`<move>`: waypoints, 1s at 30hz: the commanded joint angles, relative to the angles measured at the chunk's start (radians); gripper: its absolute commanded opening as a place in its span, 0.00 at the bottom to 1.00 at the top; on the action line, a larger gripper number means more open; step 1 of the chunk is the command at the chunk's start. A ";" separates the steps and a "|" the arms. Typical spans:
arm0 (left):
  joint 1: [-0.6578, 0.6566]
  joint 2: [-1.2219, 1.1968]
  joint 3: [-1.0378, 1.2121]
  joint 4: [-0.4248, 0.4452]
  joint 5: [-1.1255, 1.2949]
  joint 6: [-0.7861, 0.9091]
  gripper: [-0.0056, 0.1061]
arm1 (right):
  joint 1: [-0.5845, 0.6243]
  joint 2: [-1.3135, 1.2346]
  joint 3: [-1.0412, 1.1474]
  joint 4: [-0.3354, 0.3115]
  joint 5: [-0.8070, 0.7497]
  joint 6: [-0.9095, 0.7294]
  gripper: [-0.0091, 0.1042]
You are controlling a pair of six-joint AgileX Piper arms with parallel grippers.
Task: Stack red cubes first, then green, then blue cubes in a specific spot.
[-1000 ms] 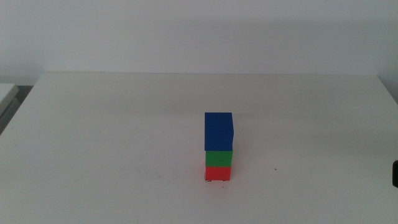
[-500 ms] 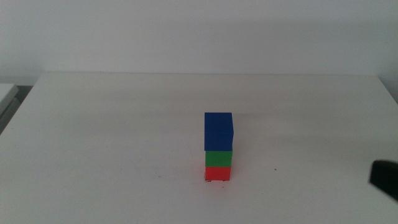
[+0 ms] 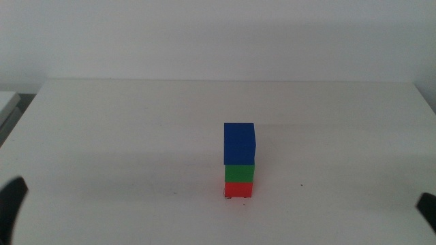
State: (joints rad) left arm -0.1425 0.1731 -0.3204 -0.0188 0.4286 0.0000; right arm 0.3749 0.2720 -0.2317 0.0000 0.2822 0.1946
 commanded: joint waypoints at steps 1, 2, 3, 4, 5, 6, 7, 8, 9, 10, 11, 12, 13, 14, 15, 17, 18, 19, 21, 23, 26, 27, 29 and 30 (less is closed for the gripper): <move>0.000 -0.054 0.102 -0.025 -0.107 0.000 0.89 | -0.114 -0.068 0.062 0.013 -0.050 -0.010 0.83; 0.000 -0.080 0.138 -0.025 -0.115 0.000 0.89 | -0.156 -0.100 0.092 0.013 -0.058 -0.010 0.83; 0.000 -0.101 0.166 -0.025 -0.120 0.000 0.89 | -0.188 -0.127 0.120 0.015 -0.066 -0.010 0.83; 0.000 -0.128 0.197 -0.026 -0.122 0.000 0.89 | -0.223 -0.162 0.147 0.015 -0.066 -0.010 0.83; 0.000 -0.154 0.226 -0.026 -0.126 0.000 0.89 | -0.254 -0.196 0.172 0.015 -0.066 -0.010 0.83; 0.000 -0.173 0.248 -0.026 -0.128 0.000 0.89 | -0.276 -0.223 0.192 0.021 -0.066 -0.010 0.83; 0.000 -0.173 0.274 -0.027 -0.128 0.000 0.89 | -0.298 -0.255 0.216 0.028 -0.066 -0.010 0.83; 0.002 -0.173 0.297 -0.033 -0.139 0.000 0.89 | -0.317 -0.272 0.232 0.033 -0.066 -0.010 0.83; 0.002 -0.173 0.314 -0.035 -0.160 0.000 0.89 | -0.328 -0.272 0.232 0.033 -0.066 -0.010 0.83; 0.002 -0.173 0.320 -0.035 -0.184 0.000 0.89 | -0.336 -0.272 0.232 0.033 -0.071 -0.010 0.83; 0.002 -0.173 0.320 -0.042 -0.198 0.000 0.89 | -0.338 -0.272 0.232 0.024 -0.043 -0.010 0.83; 0.002 -0.173 0.320 -0.042 -0.145 0.000 0.89 | -0.338 -0.272 0.232 0.026 -0.043 -0.010 0.83; 0.002 -0.173 0.320 -0.044 -0.138 0.000 0.89 | -0.338 -0.272 0.232 0.028 -0.045 -0.010 0.83; 0.002 -0.173 0.320 -0.044 -0.136 0.000 0.89 | -0.338 -0.272 0.232 0.025 -0.049 -0.010 0.83; 0.002 -0.173 0.320 -0.044 -0.133 0.000 0.89 | -0.338 -0.272 0.232 0.025 -0.050 -0.010 0.83; 0.002 -0.173 0.320 -0.042 -0.134 0.000 0.89 | -0.338 -0.272 0.232 0.025 -0.050 -0.010 0.83; 0.002 -0.173 0.320 -0.042 -0.134 0.000 0.89 | -0.338 -0.272 0.232 0.025 -0.050 -0.010 0.83; 0.002 -0.173 0.320 -0.042 -0.134 0.000 0.89 | -0.338 -0.272 0.232 0.025 -0.050 -0.010 0.83; 0.002 -0.173 0.320 -0.042 -0.134 0.000 0.89 | -0.338 -0.272 0.232 0.025 -0.050 -0.010 0.83; 0.002 -0.173 0.320 -0.010 -0.134 0.000 0.89 | -0.338 -0.272 0.232 0.025 -0.050 -0.010 0.83; 0.030 -0.173 0.320 -0.010 -0.134 0.000 0.89 | -0.338 -0.272 0.232 0.027 -0.050 -0.010 0.83; 0.041 -0.173 0.320 -0.010 -0.134 0.000 0.89 | -0.338 -0.272 0.232 0.029 -0.050 -0.010 0.83; 0.069 -0.173 0.320 0.004 -0.134 0.000 0.89 | -0.338 -0.272 0.232 0.029 -0.050 -0.010 0.83; 0.080 -0.173 0.320 0.004 -0.134 0.000 0.89 | -0.338 -0.272 0.232 0.029 -0.050 -0.010 0.83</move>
State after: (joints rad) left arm -0.0770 0.0047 -0.0003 -0.0214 0.3066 0.0000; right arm 0.0411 0.0050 -0.0027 0.0325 0.2410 0.1946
